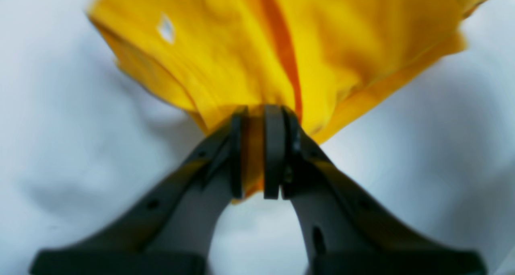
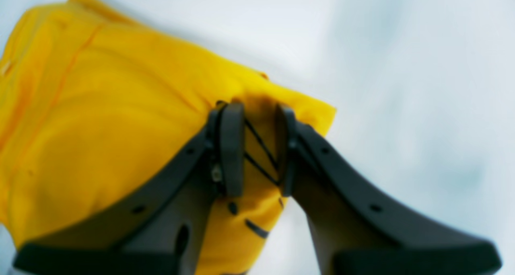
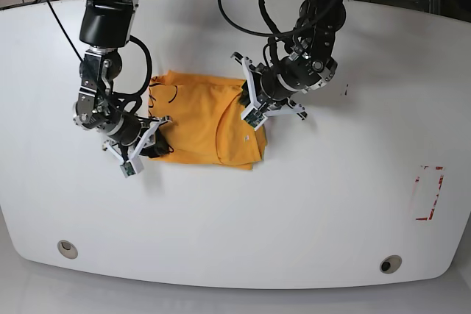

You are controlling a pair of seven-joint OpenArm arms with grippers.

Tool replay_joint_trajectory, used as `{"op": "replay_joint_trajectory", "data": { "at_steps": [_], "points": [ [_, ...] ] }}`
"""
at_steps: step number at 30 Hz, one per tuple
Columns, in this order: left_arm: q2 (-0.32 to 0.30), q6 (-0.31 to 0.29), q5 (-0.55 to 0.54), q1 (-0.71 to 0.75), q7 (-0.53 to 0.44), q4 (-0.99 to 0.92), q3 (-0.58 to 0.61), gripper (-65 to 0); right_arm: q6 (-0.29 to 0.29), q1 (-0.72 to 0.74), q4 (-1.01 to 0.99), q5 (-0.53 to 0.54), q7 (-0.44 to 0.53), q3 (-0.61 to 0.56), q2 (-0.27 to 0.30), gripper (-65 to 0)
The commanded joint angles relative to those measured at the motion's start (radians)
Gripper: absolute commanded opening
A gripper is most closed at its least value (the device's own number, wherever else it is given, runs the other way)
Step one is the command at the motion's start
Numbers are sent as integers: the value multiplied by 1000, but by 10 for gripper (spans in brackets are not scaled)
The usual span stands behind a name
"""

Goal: Layout the t-shirt on the table in an organized manner, then fold the t-shirt properly
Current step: 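Grasp the folded orange shirt's edges with both grippers and rotate it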

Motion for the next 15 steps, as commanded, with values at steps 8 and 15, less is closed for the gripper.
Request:
{"op": "replay_joint_trajectory", "data": {
  "at_steps": [8, 15],
  "points": [
    [-21, -1, -8, -205, -31, -228, 3, -607, -2, -98, 55, 5, 59, 14, 31, -520],
    [-21, -1, -12, -361, -34, -436, 2, -607, -2, -245, 249, 5, 53, 42, 17, -520]
  ]
}}
